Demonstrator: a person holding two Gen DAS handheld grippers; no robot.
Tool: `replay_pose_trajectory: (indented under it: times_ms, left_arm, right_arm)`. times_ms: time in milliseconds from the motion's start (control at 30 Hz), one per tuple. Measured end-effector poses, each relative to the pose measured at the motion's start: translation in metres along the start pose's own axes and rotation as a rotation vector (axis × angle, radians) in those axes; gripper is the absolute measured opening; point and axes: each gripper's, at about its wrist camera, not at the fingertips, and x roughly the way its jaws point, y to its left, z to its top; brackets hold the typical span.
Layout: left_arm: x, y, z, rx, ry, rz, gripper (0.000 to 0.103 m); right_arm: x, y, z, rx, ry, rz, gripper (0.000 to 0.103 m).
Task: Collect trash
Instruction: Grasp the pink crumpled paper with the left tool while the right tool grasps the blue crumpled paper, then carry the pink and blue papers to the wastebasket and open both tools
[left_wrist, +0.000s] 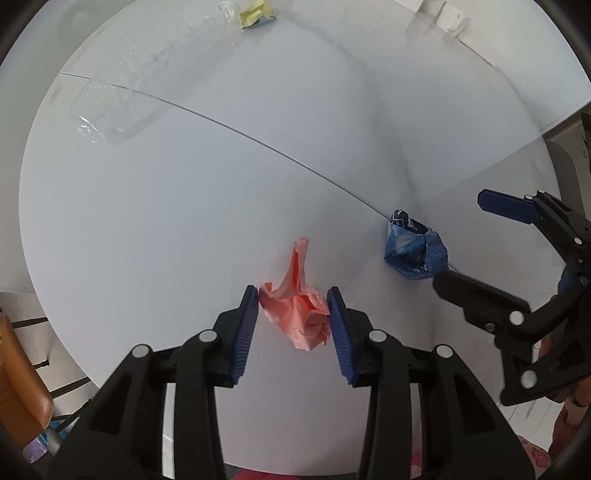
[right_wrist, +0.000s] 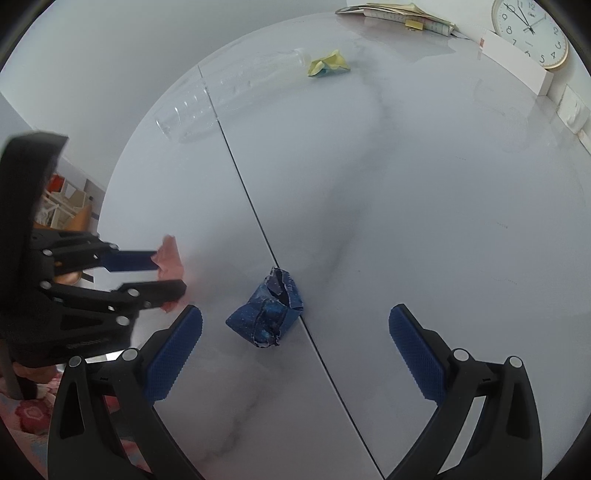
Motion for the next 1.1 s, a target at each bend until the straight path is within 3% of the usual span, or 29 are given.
replay_pose_trajectory:
  times_ms: [167,433,867,1100]
  left_arm:
    - [-0.023,0.001,-0.012,0.003,-0.048,0.033,0.038]
    - [-0.044,0.014,-0.028,-0.007,-0.089,0.063,0.038]
    - [-0.069,0.06,-0.024,-0.03,-0.147,0.047,0.038]
    - [-0.087,0.13,-0.036,-0.121,-0.178,0.051,0.038]
  right_arm:
    - [0.018,0.013,0.001,-0.044,0.021,-0.046,0.099]
    - [0.031,0.016,0.003,-0.022,0.071,-0.062,0.044]
    - [0.005,0.029,0.011,0.053,0.02,-0.051,0.042]
    - [0.0,0.089,0.044,-0.014,-0.023,-0.006,0.042]
